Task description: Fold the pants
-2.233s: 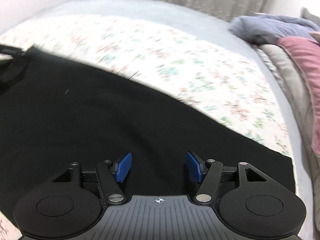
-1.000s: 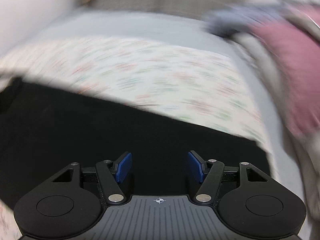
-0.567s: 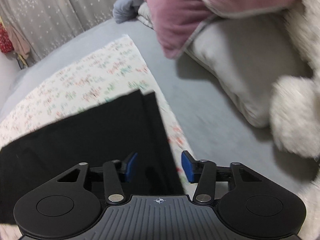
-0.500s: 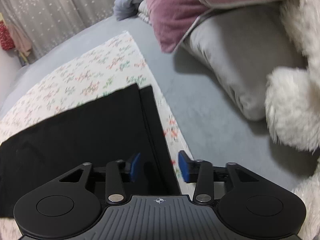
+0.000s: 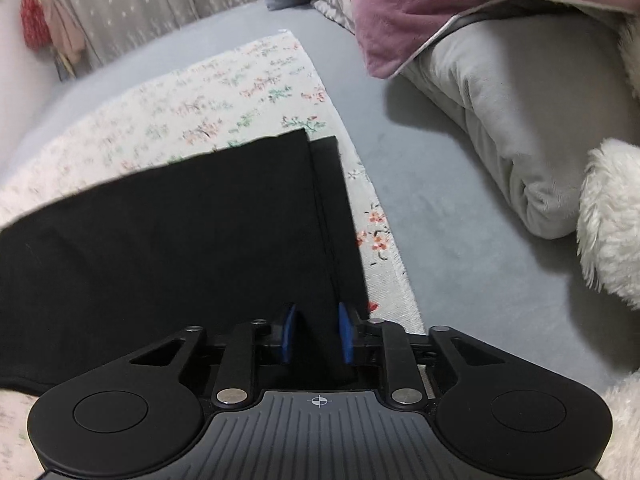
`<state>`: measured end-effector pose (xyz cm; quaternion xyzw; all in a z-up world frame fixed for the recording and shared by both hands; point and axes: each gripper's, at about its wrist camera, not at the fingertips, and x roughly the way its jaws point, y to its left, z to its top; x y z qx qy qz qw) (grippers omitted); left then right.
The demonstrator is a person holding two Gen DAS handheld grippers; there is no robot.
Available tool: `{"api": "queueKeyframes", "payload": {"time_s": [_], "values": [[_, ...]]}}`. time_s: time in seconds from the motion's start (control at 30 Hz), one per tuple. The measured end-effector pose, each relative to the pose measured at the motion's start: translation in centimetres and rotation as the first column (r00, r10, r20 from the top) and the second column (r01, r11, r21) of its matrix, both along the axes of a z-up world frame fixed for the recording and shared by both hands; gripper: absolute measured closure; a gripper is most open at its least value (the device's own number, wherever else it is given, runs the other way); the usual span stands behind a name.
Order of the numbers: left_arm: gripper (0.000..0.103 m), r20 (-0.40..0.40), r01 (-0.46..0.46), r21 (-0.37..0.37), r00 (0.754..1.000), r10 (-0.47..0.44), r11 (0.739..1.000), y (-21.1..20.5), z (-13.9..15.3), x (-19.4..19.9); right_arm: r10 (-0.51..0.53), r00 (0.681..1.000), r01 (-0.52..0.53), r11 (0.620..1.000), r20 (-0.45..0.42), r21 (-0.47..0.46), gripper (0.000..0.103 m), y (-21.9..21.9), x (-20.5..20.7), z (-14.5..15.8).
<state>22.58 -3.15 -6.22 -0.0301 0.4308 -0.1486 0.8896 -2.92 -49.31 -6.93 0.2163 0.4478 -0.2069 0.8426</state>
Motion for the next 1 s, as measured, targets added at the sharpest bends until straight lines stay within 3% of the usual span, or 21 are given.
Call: {"api": "queueKeyframes", "payload": {"time_s": [0.1, 0.33, 0.4, 0.53, 0.63, 0.77, 0.9, 1.0], "values": [[0.007, -0.003, -0.003, -0.005, 1.000, 0.003, 1.000, 0.0, 0.1, -0.2, 0.021, 1.000, -0.021, 1.000, 0.006, 0.000, 0.098, 0.4, 0.0, 0.0], [0.008, 0.012, -0.001, -0.028, 1.000, 0.001, 1.000, 0.8, 0.9, -1.0, -0.016, 0.999, 0.019, 0.995, 0.033, -0.096, 0.099, 1.4, -0.8, 1.7], [0.008, 0.013, 0.003, -0.019, 1.000, -0.003, 1.000, 0.9, 0.8, -1.0, -0.036, 0.999, 0.037, 0.989, 0.013, -0.143, 0.099, 1.6, -1.7, 2.0], [0.008, -0.013, -0.019, -0.021, 1.000, 0.019, 1.000, 1.4, 0.2, -0.6, -0.027, 0.999, 0.024, 0.990, -0.022, -0.136, 0.099, 1.5, -2.2, 1.1], [0.007, 0.011, -0.037, 0.010, 0.999, 0.037, 0.999, 1.9, 0.5, -0.5, -0.009, 0.997, -0.003, 0.987, -0.073, -0.163, 0.099, 2.2, -0.9, 0.2], [0.007, 0.041, -0.109, 0.032, 0.993, 0.108, 0.993, 4.3, 0.9, -0.1, -0.031, 0.997, 0.017, 0.984, -0.077, -0.179, 0.091, 1.9, -0.5, 0.6], [0.007, 0.022, -0.222, 0.016, 0.975, 0.222, 0.975, 7.9, 0.7, 1.2, 0.011, 0.997, -0.034, 0.949, -0.073, -0.314, 0.088, 3.3, 0.1, 1.4], [0.007, 0.026, -0.293, 0.012, 0.956, 0.293, 0.956, 10.1, 0.7, 1.6, 0.069, 0.997, -0.072, 0.952, -0.019, -0.299, 0.088, 4.4, 0.4, 2.2]]}}
